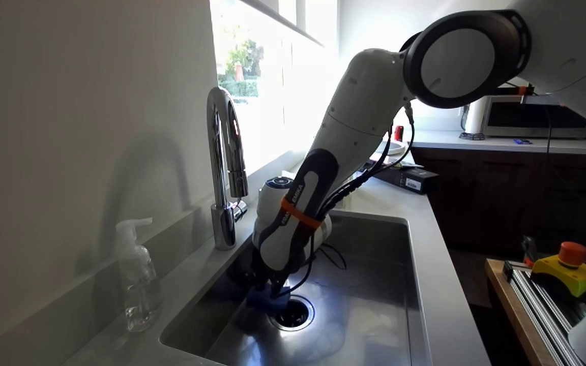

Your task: Use the blue sponge to wipe the sink.

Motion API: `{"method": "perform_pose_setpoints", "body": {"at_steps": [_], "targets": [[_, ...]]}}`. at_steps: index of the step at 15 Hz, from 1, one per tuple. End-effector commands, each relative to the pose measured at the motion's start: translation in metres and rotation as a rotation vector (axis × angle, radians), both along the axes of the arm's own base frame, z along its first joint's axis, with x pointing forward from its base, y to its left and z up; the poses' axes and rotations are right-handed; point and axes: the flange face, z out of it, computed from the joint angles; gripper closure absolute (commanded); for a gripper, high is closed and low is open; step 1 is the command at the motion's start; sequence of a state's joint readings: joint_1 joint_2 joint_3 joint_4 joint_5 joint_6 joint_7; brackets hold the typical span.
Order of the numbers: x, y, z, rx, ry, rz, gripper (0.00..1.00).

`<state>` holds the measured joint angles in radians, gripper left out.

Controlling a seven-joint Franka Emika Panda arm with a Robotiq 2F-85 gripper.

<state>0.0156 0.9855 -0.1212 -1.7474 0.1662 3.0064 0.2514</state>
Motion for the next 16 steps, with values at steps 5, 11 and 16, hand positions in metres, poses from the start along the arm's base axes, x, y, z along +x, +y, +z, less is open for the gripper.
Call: {"method": "perform_pose_setpoints", "body": {"at_steps": [5, 11, 16], "targets": [[-0.034, 0.066, -0.01, 0.065, 0.068, 0.21, 1.0], [-0.066, 0.091, -0.01, 0.078, 0.15, 0.365, 1.0], [-0.085, 0.098, -0.012, 0.011, 0.178, 0.465, 1.0]]}}
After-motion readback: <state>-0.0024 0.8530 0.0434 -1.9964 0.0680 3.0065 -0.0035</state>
